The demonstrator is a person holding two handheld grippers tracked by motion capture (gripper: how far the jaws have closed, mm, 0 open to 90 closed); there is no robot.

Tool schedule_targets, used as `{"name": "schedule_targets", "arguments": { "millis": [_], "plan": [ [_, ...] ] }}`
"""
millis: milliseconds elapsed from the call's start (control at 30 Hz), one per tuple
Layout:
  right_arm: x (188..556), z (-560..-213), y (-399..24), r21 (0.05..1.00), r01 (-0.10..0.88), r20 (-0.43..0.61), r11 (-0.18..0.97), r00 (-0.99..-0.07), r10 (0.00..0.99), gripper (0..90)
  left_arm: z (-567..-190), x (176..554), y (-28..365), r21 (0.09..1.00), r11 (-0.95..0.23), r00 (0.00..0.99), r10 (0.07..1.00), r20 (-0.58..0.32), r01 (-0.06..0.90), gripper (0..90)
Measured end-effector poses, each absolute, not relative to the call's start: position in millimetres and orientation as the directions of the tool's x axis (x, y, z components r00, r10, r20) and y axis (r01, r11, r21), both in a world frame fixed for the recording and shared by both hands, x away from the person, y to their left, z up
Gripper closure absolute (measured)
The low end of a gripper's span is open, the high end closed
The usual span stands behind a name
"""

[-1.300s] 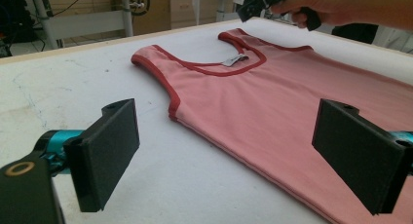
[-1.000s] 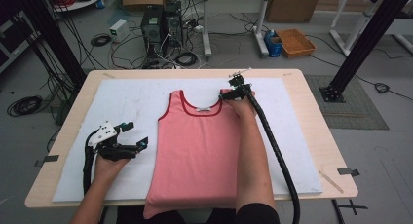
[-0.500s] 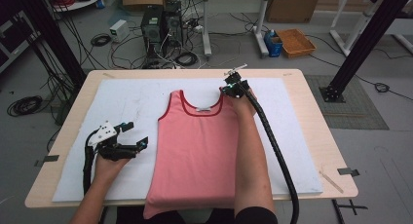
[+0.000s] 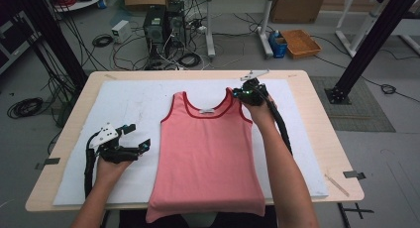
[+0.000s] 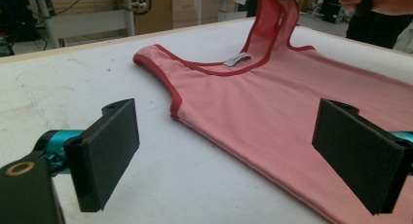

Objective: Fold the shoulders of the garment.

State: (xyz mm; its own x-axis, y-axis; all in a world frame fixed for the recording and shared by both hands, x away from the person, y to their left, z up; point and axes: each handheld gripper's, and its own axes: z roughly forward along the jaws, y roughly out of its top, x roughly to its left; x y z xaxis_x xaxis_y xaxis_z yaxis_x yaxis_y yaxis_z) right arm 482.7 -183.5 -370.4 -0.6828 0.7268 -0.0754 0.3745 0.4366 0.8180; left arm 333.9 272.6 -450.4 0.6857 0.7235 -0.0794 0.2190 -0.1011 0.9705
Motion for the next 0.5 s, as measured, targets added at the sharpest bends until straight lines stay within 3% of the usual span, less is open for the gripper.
{"name": "schedule_targets", "arguments": {
  "millis": [267,500],
  "plan": [
    [440,-371,-193,0.855,0.316,-0.067,0.411,-0.719,0.692,85.4,-450,334,272,0.97,-0.098,0.678,0.73,-0.083,0.224,10.0],
    [394,-395,-191,0.854,0.321,-0.054,0.41,-0.728,0.683,84.3,-450,334,271,0.97,-0.106,0.676,0.733,-0.073,0.219,10.0]
  ]
}}
